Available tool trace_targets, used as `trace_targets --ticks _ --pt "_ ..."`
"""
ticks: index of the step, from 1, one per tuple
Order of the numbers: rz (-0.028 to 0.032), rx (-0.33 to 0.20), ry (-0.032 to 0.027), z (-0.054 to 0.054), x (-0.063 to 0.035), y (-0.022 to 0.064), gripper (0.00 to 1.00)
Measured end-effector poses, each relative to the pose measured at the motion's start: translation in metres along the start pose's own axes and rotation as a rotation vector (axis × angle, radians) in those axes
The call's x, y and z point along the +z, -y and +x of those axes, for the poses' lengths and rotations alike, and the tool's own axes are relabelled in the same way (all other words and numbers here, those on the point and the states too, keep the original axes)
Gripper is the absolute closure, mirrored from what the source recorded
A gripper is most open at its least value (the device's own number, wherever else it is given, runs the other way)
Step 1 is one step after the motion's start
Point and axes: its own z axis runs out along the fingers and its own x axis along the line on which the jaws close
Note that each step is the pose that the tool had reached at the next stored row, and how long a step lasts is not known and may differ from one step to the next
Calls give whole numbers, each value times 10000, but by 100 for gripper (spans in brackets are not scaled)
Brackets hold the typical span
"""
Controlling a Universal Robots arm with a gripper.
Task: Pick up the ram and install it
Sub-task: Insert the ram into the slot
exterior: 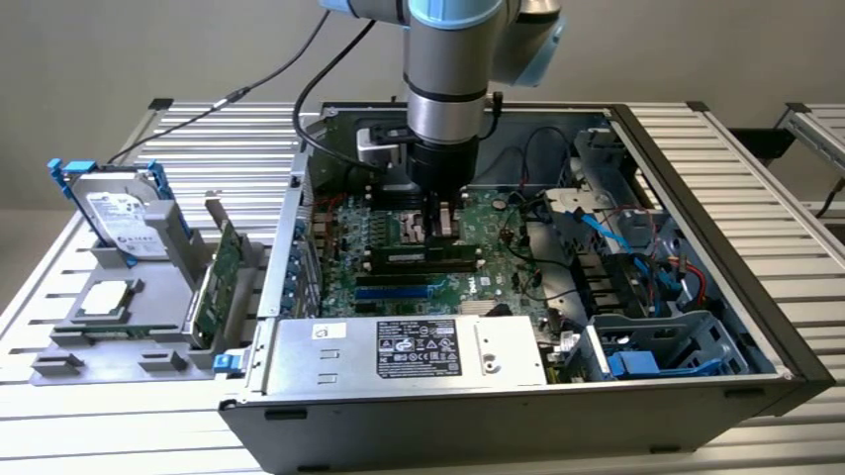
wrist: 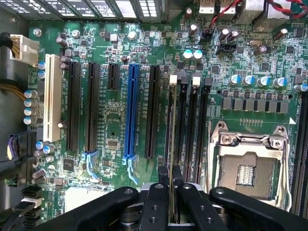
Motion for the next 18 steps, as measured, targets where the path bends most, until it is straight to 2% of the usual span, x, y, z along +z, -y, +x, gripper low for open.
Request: trace_targets --ticks 8,18 --pt "-6 1 -86 -8 15 -1 86" --pt "-14 2 -233 -37 35 0 86"
